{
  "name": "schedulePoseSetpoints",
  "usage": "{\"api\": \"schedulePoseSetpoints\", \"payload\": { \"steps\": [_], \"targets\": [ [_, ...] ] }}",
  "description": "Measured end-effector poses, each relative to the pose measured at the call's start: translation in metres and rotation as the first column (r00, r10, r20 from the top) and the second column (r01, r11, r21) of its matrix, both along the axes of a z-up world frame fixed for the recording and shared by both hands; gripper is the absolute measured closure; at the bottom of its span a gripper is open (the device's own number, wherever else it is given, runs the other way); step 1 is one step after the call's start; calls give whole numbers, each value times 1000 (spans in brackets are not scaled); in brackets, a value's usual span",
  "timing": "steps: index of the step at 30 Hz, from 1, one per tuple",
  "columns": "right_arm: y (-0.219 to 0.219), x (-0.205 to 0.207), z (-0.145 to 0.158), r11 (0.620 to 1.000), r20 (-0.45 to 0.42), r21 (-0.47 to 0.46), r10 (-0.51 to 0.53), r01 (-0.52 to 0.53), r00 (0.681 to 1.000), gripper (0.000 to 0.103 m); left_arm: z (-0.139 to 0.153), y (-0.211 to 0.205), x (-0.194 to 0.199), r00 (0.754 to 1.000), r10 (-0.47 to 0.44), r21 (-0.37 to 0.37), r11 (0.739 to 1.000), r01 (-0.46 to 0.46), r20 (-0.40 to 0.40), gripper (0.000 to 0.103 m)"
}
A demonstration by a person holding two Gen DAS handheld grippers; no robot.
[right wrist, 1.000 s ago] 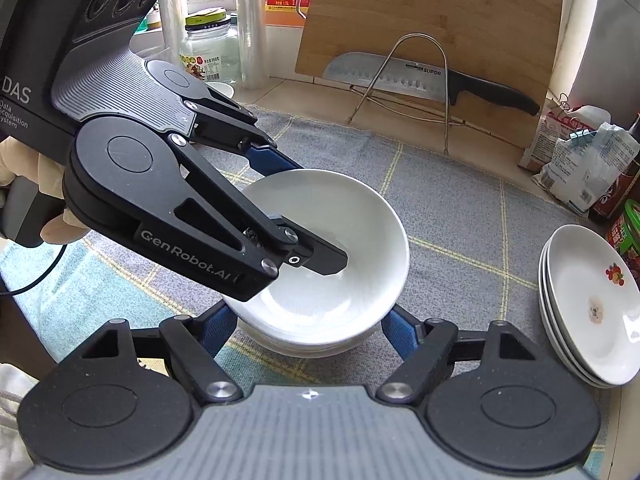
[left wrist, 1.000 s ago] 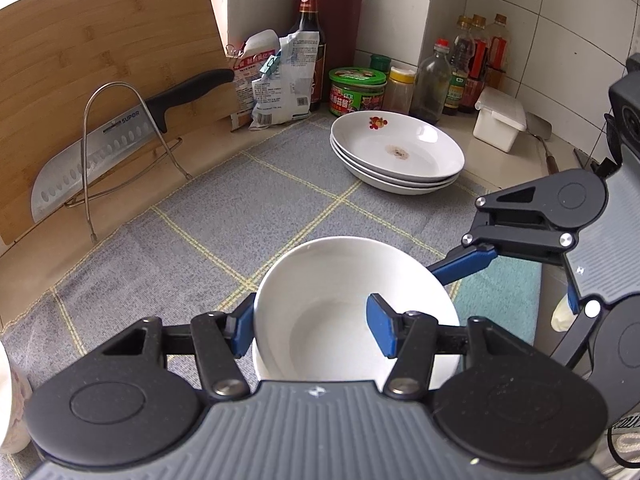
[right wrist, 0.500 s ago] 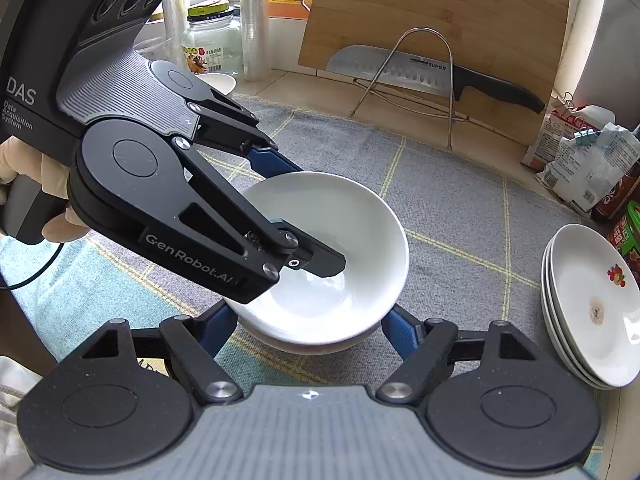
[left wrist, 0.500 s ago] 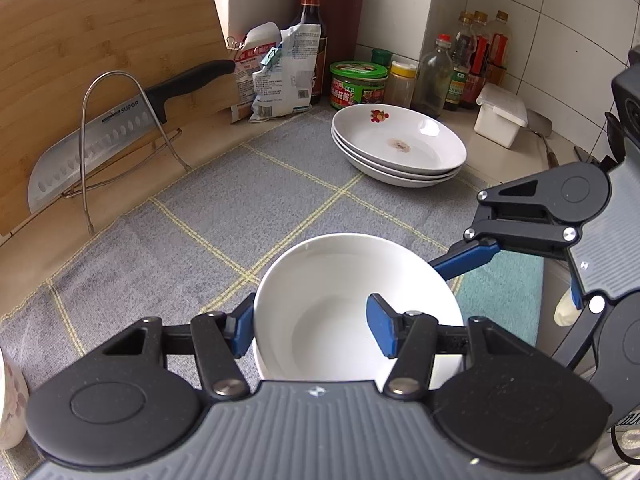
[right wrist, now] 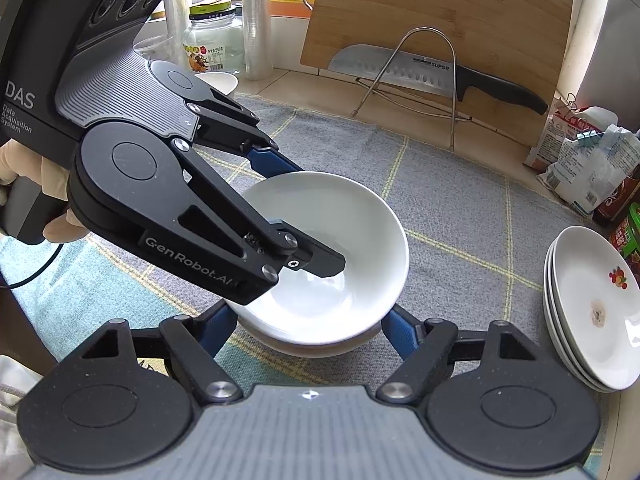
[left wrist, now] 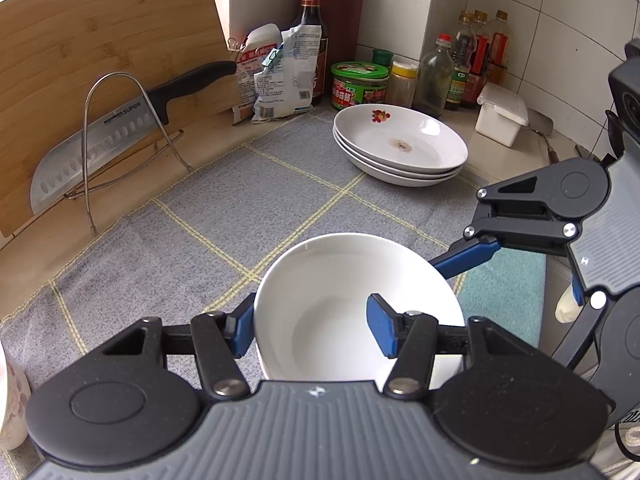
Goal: Organize plates and bowls
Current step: 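Lower the second bowl into the placed bowl with both tools, then open both tools and release the bowl onto the bowl stack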
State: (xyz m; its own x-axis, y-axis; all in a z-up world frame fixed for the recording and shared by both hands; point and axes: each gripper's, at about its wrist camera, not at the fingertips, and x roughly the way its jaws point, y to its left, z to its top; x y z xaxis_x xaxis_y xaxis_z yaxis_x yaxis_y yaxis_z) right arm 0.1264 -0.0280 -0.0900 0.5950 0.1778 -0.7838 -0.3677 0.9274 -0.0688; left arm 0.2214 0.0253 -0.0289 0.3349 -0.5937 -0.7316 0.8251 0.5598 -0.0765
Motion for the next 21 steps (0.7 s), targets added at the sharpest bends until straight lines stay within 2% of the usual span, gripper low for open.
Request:
{"api": "schedulePoseSetpoints", "payload": {
  "steps": [14,18,21],
  "targets": [
    [0,-1,-1,1000,2,1,7,-7,1000,19,1,2,1,1000,9,-10,1000,-8,7,44],
    [0,-5,4,1000,39,6,17,-17,999,2,3,2,-2,1000,-4,-22,1000,5,19,35],
    [1,-7,9,999,59,24,26,-28,998,1,7,3,-4,999,4,-28,1000,-2,50,25]
  ]
}}
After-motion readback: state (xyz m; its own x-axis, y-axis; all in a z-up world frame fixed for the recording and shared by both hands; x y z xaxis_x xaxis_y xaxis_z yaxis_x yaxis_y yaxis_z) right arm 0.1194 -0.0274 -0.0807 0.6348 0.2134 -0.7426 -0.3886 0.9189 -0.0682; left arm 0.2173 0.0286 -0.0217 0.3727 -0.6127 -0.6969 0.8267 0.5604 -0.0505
